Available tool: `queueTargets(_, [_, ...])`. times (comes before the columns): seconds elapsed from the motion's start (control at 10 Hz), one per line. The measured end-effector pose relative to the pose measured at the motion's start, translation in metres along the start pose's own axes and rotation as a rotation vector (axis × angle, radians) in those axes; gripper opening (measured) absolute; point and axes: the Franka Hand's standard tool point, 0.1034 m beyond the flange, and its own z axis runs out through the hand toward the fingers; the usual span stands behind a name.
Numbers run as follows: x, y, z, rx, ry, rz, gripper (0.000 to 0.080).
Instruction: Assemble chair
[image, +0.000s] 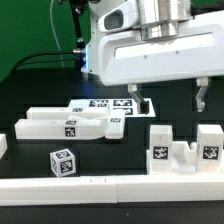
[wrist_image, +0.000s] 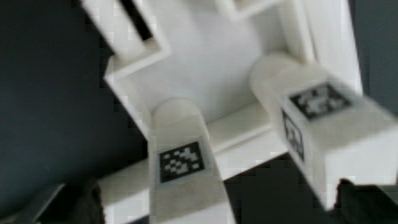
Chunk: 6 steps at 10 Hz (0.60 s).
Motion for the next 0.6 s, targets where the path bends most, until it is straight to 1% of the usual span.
queueTargets(0.1, [0.0,0.003,0.0,0.001,0.005,-0.19,0.0649])
queueTargets(0.2, [0.0,0.008,-0.001,0.001,0.013,-0.318,0.0649])
queueTargets(0.3, [-0.001,0.01,-0.001,-0.007,0.03,-0.338,0.0649])
queueTargets(0.5, [-0.001,0.01,0.0,-0.008,0.027,-0.335,0.0649])
queueTargets(0.6, [0.0,0.014,-0.001,-0.01,0.029,-0.326,0.0649])
